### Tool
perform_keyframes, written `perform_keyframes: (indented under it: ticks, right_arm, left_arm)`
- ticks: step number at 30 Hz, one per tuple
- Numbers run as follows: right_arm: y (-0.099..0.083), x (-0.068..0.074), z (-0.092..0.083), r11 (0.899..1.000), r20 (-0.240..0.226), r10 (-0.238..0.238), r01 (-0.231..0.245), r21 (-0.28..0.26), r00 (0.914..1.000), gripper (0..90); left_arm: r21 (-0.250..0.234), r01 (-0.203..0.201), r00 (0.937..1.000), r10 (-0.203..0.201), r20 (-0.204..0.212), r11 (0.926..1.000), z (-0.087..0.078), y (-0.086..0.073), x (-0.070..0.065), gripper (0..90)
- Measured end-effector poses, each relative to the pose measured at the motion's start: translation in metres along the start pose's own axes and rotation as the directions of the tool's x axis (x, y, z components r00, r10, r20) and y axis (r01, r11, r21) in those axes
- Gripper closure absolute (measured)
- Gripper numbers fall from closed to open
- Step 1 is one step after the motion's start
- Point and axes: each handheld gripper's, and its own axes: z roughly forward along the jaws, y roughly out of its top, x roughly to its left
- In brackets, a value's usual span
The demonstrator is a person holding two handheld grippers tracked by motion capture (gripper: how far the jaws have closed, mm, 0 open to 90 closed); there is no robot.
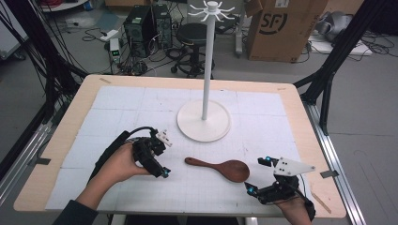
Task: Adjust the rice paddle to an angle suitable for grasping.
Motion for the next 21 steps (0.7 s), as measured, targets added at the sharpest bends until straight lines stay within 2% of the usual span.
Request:
perform_keyframes:
  ticks: [2, 4, 6, 8, 10, 14, 15, 18, 19, 20, 21]
  right_arm:
    - [0.000, 0.000, 0.000, 1.000, 0.000, 0.000, 0.000, 0.000, 1.0000, 1.5]
    - [0.000, 0.000, 0.000, 1.000, 0.000, -0.002, 0.002, 0.000, 1.0000, 1.5]
    - [0.000, 0.000, 0.001, 1.000, -0.003, 0.001, -0.001, 0.004, 1.0000, 1.5]
    - [0.000, 0.000, 0.001, 1.000, -0.004, 0.003, -0.003, 0.003, 1.0000, 1.5]
    - [0.000, 0.000, 0.001, 1.000, -0.006, 0.004, -0.004, 0.003, 1.0000, 1.5]
    - [0.000, 0.000, 0.001, 1.000, -0.007, 0.003, -0.003, 0.003, 1.0000, 1.5]
    - [0.001, 0.000, 0.001, 1.000, -0.008, 0.002, -0.002, 0.004, 1.0000, 1.5]
    - [0.002, 0.000, 0.001, 1.000, -0.010, 0.003, -0.003, 0.002, 0.9999, 1.5]
    - [0.002, 0.000, 0.001, 1.000, -0.010, 0.002, -0.002, 0.001, 0.9999, 1.5]
    - [0.002, 0.000, 0.001, 1.000, -0.011, 0.002, -0.002, 0.000, 0.9999, 1.5]
    - [0.003, 0.000, 0.001, 1.000, -0.012, 0.000, 0.000, 0.001, 0.9999, 1.5]
  left_arm:
    - [-0.018, 0.010, 0.9998, -0.009, 0.015, 0.9998, -0.002, -0.006, 0.000, 20.6]
    - [-0.025, 0.021, 0.9997, -0.021, 0.011, 0.9995, -0.003, -0.008, 0.000, 13.0]
    - [-0.040, 0.034, 0.9994, -0.034, -0.004, 0.9986, -0.005, -0.014, 0.000, 6.2]
    - [-0.067, 0.064, 0.9969, -0.067, -0.041, 0.9957, -0.009, -0.021, -0.001, 1.6]
    - [-0.099, 0.083, 0.9943, -0.089, -0.058, 0.9916, -0.012, -0.029, 0.000, 1.6]
    - [-0.113, 0.103, 0.9920, -0.111, -0.061, 0.9882, -0.014, -0.039, 0.002, 1.6]
    - [-0.130, 0.117, 0.9903, -0.125, -0.060, 0.9846, -0.016, -0.047, 0.002, 1.6]
    - [-0.145, 0.125, 0.9889, -0.135, -0.061, 0.9815, -0.019, -0.053, 0.003, 1.6]
    - [-0.170, 0.128, 0.9882, -0.140, -0.062, 0.9772, -0.021, -0.059, 0.002, 1.6]
    - [-0.170, 0.128, 0.9882, -0.140, -0.062, 0.9772, -0.021, -0.059, 0.002, 1.6]
    - [-0.198, 0.133, 0.9878, -0.146, -0.054, 0.9712, -0.024, -0.065, 0.001, 1.6]
